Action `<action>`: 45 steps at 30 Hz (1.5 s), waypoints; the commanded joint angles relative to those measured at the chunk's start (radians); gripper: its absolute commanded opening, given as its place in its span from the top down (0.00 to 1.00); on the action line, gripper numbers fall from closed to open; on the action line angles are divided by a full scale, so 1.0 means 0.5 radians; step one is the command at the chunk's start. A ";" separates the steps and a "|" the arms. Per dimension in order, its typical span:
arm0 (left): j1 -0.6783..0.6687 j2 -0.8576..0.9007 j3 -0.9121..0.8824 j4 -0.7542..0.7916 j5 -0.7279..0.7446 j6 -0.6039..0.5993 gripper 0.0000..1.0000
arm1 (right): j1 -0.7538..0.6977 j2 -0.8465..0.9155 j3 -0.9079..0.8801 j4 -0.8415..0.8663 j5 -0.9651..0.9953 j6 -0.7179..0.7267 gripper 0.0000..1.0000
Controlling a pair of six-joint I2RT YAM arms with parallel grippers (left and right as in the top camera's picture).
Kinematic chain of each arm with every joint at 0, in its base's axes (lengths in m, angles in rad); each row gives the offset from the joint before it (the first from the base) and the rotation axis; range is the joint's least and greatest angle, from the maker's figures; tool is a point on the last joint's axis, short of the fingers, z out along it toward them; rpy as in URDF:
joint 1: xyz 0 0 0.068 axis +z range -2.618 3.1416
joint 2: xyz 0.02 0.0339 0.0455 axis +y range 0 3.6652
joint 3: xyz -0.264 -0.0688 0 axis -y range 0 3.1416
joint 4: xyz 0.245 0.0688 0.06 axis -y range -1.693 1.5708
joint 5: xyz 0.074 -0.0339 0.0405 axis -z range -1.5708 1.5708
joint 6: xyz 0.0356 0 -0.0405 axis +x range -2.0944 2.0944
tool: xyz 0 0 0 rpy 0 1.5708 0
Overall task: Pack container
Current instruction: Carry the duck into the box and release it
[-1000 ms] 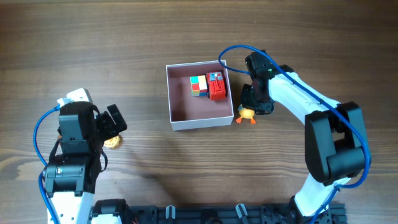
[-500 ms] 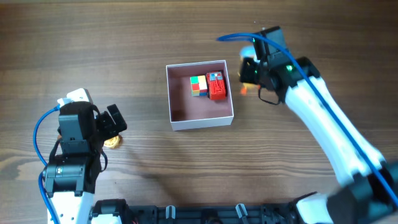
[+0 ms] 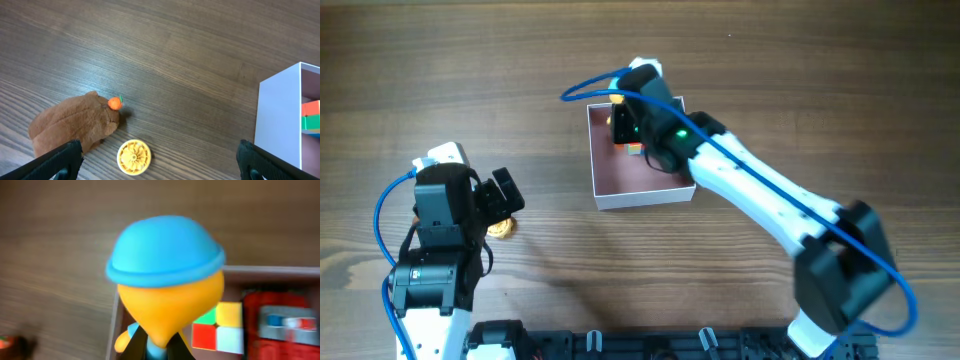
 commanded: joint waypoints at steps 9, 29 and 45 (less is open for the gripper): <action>0.012 0.008 0.045 0.005 0.027 0.011 0.00 | 0.002 0.256 0.008 0.046 -0.156 0.163 0.96; 0.012 0.008 0.045 0.004 0.027 0.011 0.00 | 0.051 0.299 0.008 0.027 -0.217 0.192 0.65; 0.012 0.011 0.045 0.004 0.027 0.011 0.00 | 0.037 -0.043 0.014 -0.104 -0.198 -0.117 0.01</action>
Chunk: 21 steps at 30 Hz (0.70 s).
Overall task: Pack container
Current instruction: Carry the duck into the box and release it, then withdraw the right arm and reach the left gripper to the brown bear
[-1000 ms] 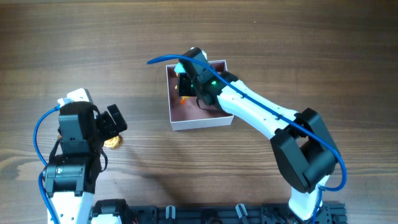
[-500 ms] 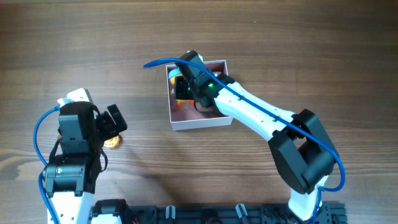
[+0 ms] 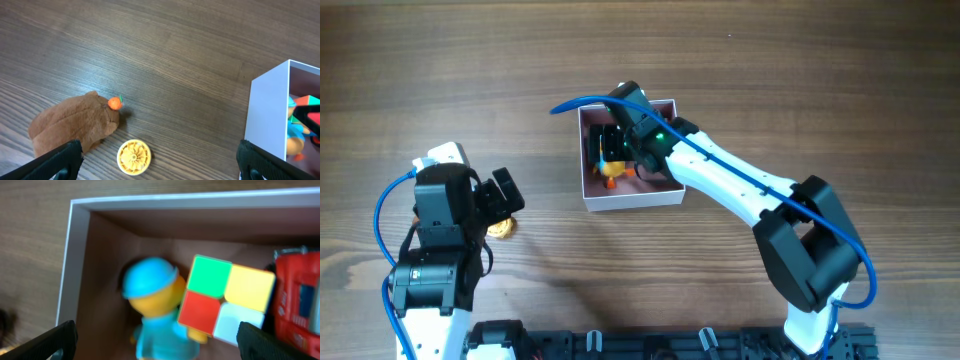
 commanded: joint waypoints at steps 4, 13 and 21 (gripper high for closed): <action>0.012 0.011 0.045 -0.004 0.027 0.010 0.00 | -0.082 -0.762 0.014 -0.304 0.344 -0.124 0.00; 0.014 0.014 0.142 -0.139 0.121 0.002 0.00 | -1.013 -1.503 0.009 -1.363 0.476 -0.083 0.00; 0.370 0.383 0.909 -0.874 0.114 0.321 0.00 | -1.247 -1.415 -0.171 -1.505 0.387 -0.236 0.00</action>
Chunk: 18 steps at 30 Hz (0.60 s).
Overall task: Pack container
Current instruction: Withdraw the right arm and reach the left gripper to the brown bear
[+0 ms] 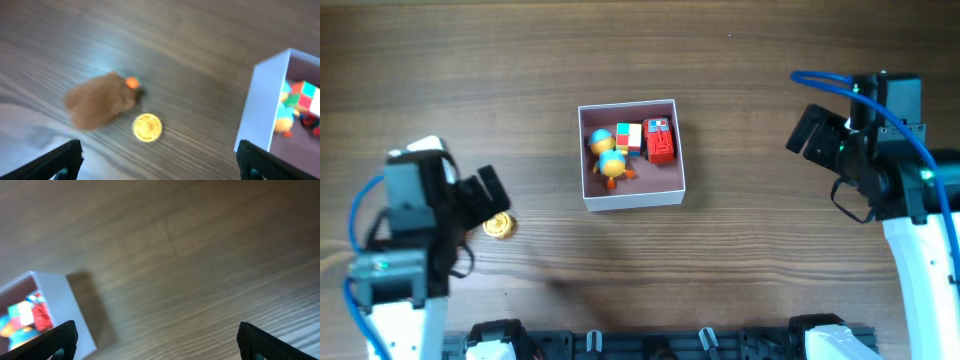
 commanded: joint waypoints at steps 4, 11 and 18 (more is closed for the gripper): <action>0.426 0.282 0.307 -0.136 0.022 0.262 0.00 | -0.006 0.137 -0.220 0.034 -0.094 -0.101 0.00; 0.522 0.677 0.301 -0.122 0.216 0.743 0.00 | -0.006 0.240 -0.272 0.052 -0.146 -0.204 0.00; 0.521 1.101 0.299 -0.156 0.300 1.149 0.00 | -0.006 0.240 -0.272 0.054 -0.163 -0.252 0.00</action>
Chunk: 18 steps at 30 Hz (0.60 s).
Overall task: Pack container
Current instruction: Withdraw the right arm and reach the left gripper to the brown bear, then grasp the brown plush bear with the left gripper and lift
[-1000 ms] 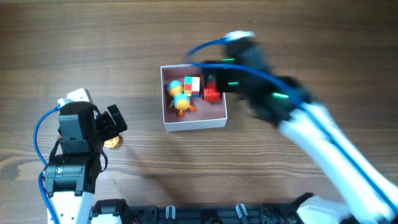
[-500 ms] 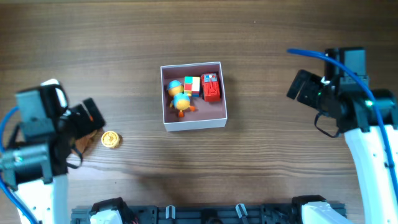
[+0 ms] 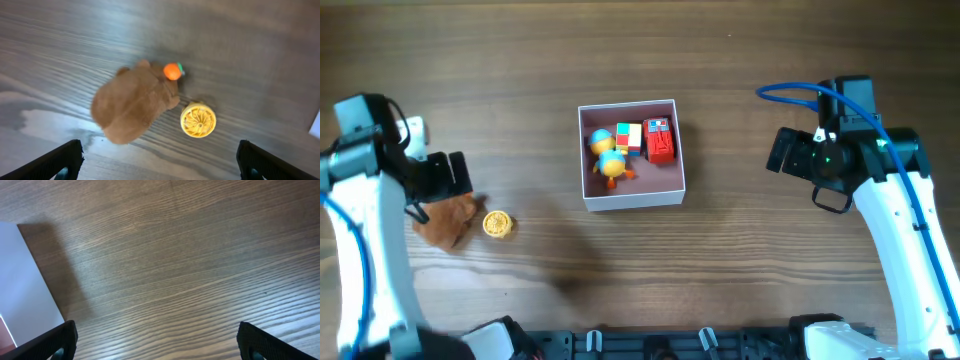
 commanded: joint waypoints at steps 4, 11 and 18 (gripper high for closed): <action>0.013 0.228 0.014 -0.014 0.043 0.490 0.00 | -0.005 0.015 -0.012 0.016 -0.031 -0.080 0.00; 0.178 0.353 0.011 0.076 -0.034 0.524 0.00 | -0.005 0.015 -0.012 0.027 -0.030 -0.085 0.00; 0.256 0.526 0.009 0.146 -0.006 0.524 0.00 | -0.005 0.015 -0.012 0.053 -0.024 -0.087 0.00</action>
